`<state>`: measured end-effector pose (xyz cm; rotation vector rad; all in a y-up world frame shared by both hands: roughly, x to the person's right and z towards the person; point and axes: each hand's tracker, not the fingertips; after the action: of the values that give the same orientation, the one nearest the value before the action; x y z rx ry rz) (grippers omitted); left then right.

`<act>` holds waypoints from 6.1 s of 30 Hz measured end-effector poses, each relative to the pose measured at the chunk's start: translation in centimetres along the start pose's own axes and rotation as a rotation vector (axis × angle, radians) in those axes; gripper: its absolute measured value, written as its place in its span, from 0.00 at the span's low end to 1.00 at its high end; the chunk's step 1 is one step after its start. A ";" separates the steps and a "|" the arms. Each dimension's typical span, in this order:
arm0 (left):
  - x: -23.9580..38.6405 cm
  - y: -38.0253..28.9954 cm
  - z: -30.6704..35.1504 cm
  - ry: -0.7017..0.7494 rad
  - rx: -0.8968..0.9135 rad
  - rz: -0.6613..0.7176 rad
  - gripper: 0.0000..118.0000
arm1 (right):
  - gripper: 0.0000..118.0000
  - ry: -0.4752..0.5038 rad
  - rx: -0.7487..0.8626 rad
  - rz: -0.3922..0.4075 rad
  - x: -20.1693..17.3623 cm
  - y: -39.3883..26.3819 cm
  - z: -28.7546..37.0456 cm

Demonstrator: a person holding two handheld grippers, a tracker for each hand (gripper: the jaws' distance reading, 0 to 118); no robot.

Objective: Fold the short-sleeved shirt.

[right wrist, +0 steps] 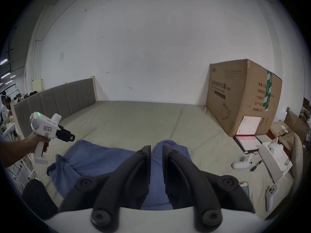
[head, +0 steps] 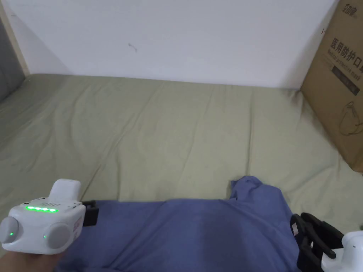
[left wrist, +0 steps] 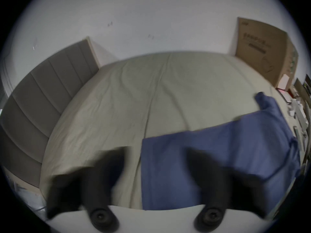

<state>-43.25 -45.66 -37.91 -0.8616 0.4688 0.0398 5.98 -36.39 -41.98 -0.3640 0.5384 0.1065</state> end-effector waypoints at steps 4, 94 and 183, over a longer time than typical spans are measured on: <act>0.0 0.4 -5.0 0.035 -0.090 -0.001 0.81 | 0.12 -0.084 -0.106 0.025 2.7 -0.5 -3.3; -2.3 -15.9 15.0 -0.130 -0.079 0.047 0.11 | 0.21 -0.139 -0.506 -0.177 8.0 -14.3 4.5; 12.2 -13.7 11.8 -0.365 -0.045 0.065 0.92 | 0.03 0.136 -0.049 -0.182 -5.2 -4.6 13.2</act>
<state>-24.79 -47.79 -26.50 -0.8606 0.1534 0.2634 8.83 -35.85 -27.33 -0.4682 0.6347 -0.0812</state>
